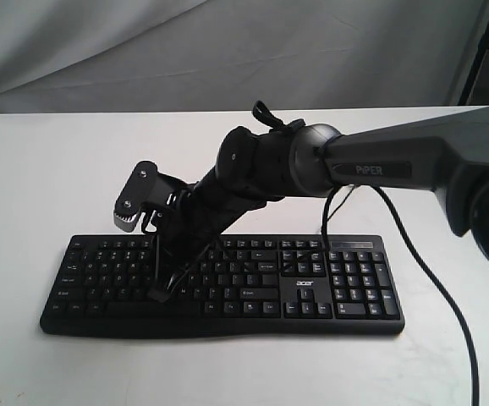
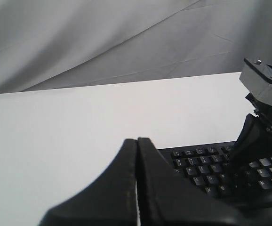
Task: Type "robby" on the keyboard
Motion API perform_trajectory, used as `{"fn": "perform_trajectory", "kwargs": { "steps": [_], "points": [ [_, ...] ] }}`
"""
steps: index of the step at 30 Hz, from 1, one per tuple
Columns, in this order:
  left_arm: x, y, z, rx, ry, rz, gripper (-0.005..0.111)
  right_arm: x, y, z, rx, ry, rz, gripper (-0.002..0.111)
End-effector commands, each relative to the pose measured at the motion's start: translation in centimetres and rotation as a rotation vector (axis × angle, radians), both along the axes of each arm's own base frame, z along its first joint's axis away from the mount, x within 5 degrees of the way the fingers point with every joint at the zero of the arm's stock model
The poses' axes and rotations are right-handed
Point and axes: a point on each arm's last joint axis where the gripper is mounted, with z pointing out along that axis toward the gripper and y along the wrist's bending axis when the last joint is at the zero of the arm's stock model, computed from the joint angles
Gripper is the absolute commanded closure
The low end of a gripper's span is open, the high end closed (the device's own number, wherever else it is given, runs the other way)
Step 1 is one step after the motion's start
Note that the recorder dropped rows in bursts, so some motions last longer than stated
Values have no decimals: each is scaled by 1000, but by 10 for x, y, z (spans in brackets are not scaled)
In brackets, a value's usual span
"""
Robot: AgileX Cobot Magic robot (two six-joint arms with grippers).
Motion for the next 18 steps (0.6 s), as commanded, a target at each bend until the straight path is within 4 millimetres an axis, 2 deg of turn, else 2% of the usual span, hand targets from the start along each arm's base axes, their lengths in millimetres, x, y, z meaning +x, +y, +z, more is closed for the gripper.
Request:
{"fn": "perform_trajectory", "kwargs": {
  "steps": [1,18],
  "points": [
    [0,0,-1,1,-5,-6,107,2,1,3,5,-18,-2,108],
    [0,0,-1,1,-5,-6,107,5,-3,2,-9,-27,-13,108]
  ]
}}
